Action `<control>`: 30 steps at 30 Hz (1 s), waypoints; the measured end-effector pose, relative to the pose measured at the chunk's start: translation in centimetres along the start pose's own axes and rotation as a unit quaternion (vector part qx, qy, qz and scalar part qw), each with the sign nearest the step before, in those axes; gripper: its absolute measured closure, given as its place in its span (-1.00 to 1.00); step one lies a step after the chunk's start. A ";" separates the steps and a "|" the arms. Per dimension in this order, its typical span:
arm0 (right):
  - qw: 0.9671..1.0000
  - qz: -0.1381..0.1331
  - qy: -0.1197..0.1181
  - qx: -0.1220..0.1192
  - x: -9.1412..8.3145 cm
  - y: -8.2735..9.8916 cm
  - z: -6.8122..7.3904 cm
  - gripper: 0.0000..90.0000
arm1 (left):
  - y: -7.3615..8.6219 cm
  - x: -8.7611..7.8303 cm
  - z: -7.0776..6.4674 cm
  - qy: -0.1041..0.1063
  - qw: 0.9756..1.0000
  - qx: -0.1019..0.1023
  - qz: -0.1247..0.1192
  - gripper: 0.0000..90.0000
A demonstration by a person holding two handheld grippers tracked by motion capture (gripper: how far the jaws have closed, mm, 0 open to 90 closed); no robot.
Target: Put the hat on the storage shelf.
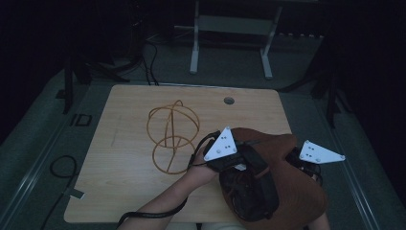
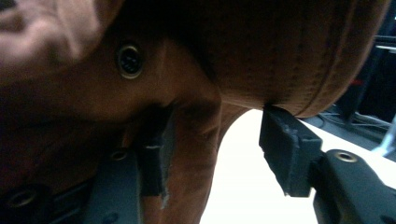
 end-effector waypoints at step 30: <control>0.999 -0.027 -0.017 0.019 -1.2 -2.0 -0.3 0.96 | -0.3 -3.5 1.7 -0.052 0.996 -0.040 0.069 -0.05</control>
Point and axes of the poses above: each handheld gripper's, and its own axes: x roughly forward along the jaws, y roughly out of its underside, z roughly to its left, the point moved 5 cm from there along x, roughly forward along the jaws, and after that the axes turned 13 degrees about y, right-handed, at the moved point
